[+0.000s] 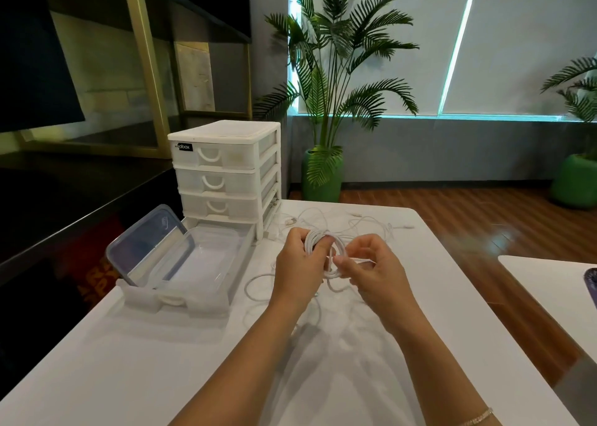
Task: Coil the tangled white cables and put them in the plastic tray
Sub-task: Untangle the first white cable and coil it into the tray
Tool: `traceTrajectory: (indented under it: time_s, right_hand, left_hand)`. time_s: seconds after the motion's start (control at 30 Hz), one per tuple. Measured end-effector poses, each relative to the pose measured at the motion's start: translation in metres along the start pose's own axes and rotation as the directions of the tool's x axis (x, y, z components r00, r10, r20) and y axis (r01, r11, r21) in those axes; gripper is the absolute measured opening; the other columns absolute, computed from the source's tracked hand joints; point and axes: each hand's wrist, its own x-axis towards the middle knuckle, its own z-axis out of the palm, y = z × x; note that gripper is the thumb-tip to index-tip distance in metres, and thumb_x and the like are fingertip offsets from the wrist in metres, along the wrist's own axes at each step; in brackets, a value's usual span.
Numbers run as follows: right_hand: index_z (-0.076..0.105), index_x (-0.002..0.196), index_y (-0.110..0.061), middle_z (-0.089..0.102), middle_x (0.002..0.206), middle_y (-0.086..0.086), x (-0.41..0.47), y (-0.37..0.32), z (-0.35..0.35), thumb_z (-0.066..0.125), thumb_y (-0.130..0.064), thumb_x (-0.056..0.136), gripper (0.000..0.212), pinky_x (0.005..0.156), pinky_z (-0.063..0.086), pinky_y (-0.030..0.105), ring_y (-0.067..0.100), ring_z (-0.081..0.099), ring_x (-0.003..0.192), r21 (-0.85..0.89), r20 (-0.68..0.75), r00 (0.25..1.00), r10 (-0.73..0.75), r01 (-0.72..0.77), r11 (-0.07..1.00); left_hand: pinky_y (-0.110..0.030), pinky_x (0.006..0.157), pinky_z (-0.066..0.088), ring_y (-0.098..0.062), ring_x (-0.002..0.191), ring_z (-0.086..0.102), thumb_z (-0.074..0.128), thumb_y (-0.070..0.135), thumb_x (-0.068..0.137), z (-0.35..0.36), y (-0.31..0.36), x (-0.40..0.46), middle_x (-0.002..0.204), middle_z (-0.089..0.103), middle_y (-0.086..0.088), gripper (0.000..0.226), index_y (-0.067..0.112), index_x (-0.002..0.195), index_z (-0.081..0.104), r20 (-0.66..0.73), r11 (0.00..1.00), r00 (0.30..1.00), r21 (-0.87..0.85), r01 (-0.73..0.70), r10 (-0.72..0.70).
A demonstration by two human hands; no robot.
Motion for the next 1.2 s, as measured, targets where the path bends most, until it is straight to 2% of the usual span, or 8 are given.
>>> traceTrajectory:
  time_s: [0.13, 0.3, 0.5, 0.67, 0.83, 0.97, 1.07, 1.2]
  right_hand:
    - [0.065, 0.073, -0.023, 0.069, 0.073, -0.007, -0.002, -0.005, -0.005, 0.072, -0.015, 0.078, 0.011, 0.061, 0.055, 0.031, 0.012, 0.064, 0.055, -0.032, -0.027, 0.996, -0.084, 0.083, 0.996]
    - [0.066, 0.066, -0.033, 0.067, 0.071, -0.014, -0.002, -0.004, -0.008, 0.077, -0.028, 0.071, 0.013, 0.057, 0.050, 0.018, 0.004, 0.060, 0.058, -0.187, -0.082, 0.982, -0.169, 0.151, 0.971]
    - [0.075, 0.086, -0.029, 0.067, 0.092, -0.010, 0.000, 0.003, -0.004, 0.073, -0.041, 0.073, 0.018, 0.074, 0.052, 0.027, 0.006, 0.057, 0.079, -0.421, -0.133, 0.968, -0.212, 0.138, 0.896]
    - [0.076, 0.092, -0.024, 0.068, 0.086, -0.001, -0.002, 0.004, 0.001, 0.069, -0.035, 0.079, 0.019, 0.067, 0.050, 0.026, 0.011, 0.057, 0.075, -0.456, -0.163, 0.943, -0.290, 0.189, 0.870]
    - [0.069, 0.077, -0.016, 0.058, 0.069, -0.005, -0.001, 0.002, 0.001, 0.062, -0.021, 0.084, 0.011, 0.058, 0.039, 0.015, 0.010, 0.050, 0.063, -0.334, -0.211, 0.942, -0.262, 0.182, 0.925]
    - [0.055, 0.073, -0.019, 0.056, 0.068, -0.003, 0.000, 0.000, 0.001, 0.052, -0.021, 0.090, 0.018, 0.059, 0.042, 0.025, 0.012, 0.048, 0.063, -0.075, -0.184, 0.980, -0.070, 0.057, 0.996]
    - [0.054, 0.076, -0.017, 0.054, 0.068, 0.003, 0.000, -0.002, 0.000, 0.045, -0.026, 0.094, 0.022, 0.057, 0.040, 0.030, 0.015, 0.046, 0.062, 0.073, -0.111, 0.993, 0.039, -0.031, 0.997]
    - [0.052, 0.074, -0.013, 0.053, 0.066, 0.003, -0.002, -0.007, -0.002, 0.039, -0.033, 0.097, 0.033, 0.057, 0.040, 0.024, 0.013, 0.046, 0.061, 0.139, -0.120, 0.990, 0.073, -0.057, 0.989]
  left_hand:
    - [-0.028, 0.063, 0.052, -0.017, 0.068, 0.062, 0.063, 0.025, 0.088, 0.002, 0.000, 0.001, 0.086, 0.066, -0.008, 0.019, 0.012, 0.101, 0.059, 0.050, 0.953, 0.985, -0.250, 0.173, -0.165]
    - [-0.027, 0.059, 0.051, -0.016, 0.067, 0.062, 0.064, 0.023, 0.086, 0.003, 0.002, 0.001, 0.080, 0.066, -0.005, 0.019, 0.011, 0.101, 0.061, 0.148, 0.828, 0.940, -0.445, 0.340, -0.307]
    - [-0.021, 0.064, 0.050, -0.014, 0.076, 0.062, 0.064, 0.019, 0.086, 0.001, 0.001, 0.001, 0.089, 0.065, -0.006, 0.022, 0.007, 0.105, 0.061, 0.269, 0.750, 0.908, -0.513, 0.417, -0.321]
    - [-0.020, 0.077, 0.053, -0.015, 0.090, 0.064, 0.062, 0.020, 0.087, -0.003, 0.000, 0.002, 0.098, 0.068, -0.005, 0.031, 0.005, 0.114, 0.062, 0.357, 0.750, 0.898, -0.512, 0.418, -0.257]
    - [-0.026, 0.084, 0.053, -0.020, 0.097, 0.063, 0.060, 0.022, 0.088, -0.002, 0.002, 0.003, 0.104, 0.068, -0.006, 0.026, 0.013, 0.112, 0.061, 0.385, 0.854, 0.911, -0.414, 0.315, -0.149]
    - [-0.040, 0.099, 0.048, -0.025, 0.104, 0.062, 0.058, 0.028, 0.088, 0.000, 0.001, 0.003, 0.112, 0.067, -0.007, 0.029, 0.017, 0.115, 0.060, 0.255, 0.952, 0.961, -0.253, 0.173, -0.108]
    - [-0.034, 0.095, 0.050, -0.021, 0.099, 0.063, 0.056, 0.030, 0.089, 0.000, -0.003, 0.003, 0.106, 0.068, -0.004, 0.022, 0.021, 0.108, 0.062, 0.206, 0.984, 0.977, -0.153, 0.093, -0.060]
    - [-0.017, 0.075, 0.049, -0.009, 0.080, 0.060, 0.056, 0.032, 0.090, -0.001, -0.006, 0.005, 0.092, 0.066, 0.006, 0.015, 0.024, 0.101, 0.061, 0.192, 0.996, 0.981, -0.086, 0.014, 0.003]
